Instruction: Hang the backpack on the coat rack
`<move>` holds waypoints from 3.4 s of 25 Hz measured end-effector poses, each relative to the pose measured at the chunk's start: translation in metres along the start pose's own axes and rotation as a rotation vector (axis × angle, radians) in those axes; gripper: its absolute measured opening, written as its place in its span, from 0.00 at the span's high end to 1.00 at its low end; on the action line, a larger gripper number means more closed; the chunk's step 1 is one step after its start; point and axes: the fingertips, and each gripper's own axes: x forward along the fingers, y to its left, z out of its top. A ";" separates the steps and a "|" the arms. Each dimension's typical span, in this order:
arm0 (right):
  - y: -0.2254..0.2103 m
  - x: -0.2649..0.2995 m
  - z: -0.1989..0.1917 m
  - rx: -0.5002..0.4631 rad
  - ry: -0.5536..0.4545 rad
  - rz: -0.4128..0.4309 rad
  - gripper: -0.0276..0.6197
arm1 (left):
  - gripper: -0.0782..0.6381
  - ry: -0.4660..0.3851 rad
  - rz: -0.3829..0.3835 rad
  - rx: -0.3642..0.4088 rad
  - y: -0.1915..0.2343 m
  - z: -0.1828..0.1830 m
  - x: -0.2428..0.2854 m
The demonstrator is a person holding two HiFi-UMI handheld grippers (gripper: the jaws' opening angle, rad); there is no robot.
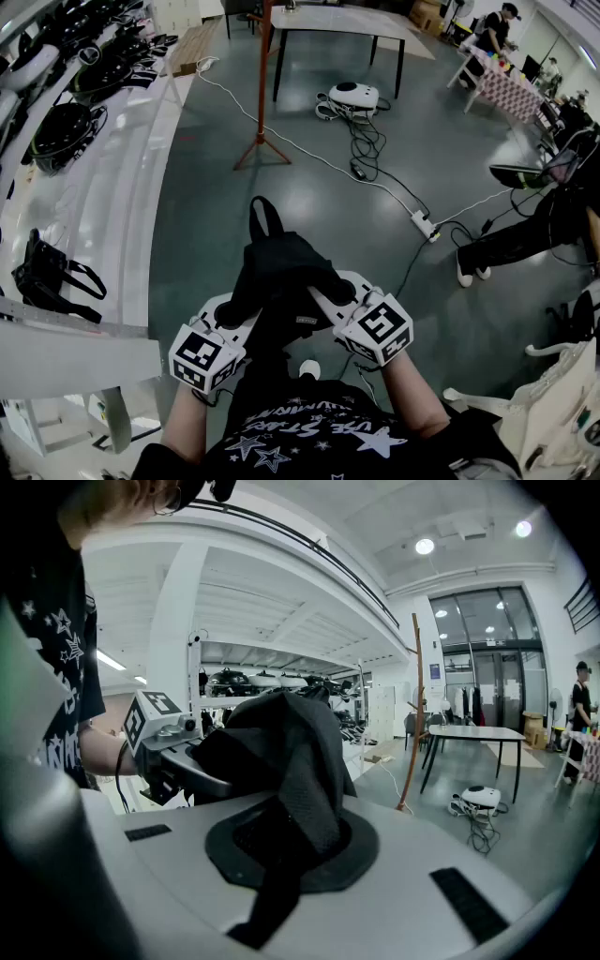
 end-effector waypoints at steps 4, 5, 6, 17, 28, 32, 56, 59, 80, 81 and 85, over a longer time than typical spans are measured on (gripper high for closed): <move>0.000 -0.024 -0.007 0.017 -0.007 -0.049 0.93 | 0.80 -0.009 -0.003 0.008 -0.021 0.000 0.006; 0.001 -0.030 -0.008 0.020 -0.012 -0.055 0.93 | 0.80 -0.012 0.000 0.014 -0.026 0.001 0.006; 0.001 -0.035 -0.008 0.022 -0.020 -0.057 0.93 | 0.80 -0.017 0.003 0.021 -0.031 0.003 0.006; 0.004 -0.055 -0.015 0.045 -0.053 -0.079 0.93 | 0.80 -0.009 0.000 0.020 -0.052 0.001 0.007; -0.036 0.010 0.010 0.098 -0.046 -0.108 0.93 | 0.80 0.004 -0.052 0.004 0.025 0.022 0.030; -0.056 0.053 0.039 0.081 -0.053 -0.120 0.93 | 0.80 -0.028 -0.078 0.031 0.076 0.042 0.035; -0.269 0.199 0.071 0.096 -0.041 -0.119 0.93 | 0.80 0.018 -0.070 0.014 0.256 0.109 0.208; -0.328 0.208 0.091 0.099 -0.076 -0.088 0.93 | 0.80 0.004 -0.039 0.029 0.276 0.146 0.252; -0.559 0.242 0.262 -0.124 -0.330 -0.017 0.93 | 0.81 -0.115 0.098 0.191 0.380 0.366 0.400; -0.566 0.245 0.271 -0.134 -0.342 -0.022 0.93 | 0.81 -0.125 0.096 0.202 0.386 0.376 0.403; -0.592 0.263 0.312 -0.178 -0.384 -0.061 0.93 | 0.81 -0.160 0.062 0.241 0.422 0.418 0.412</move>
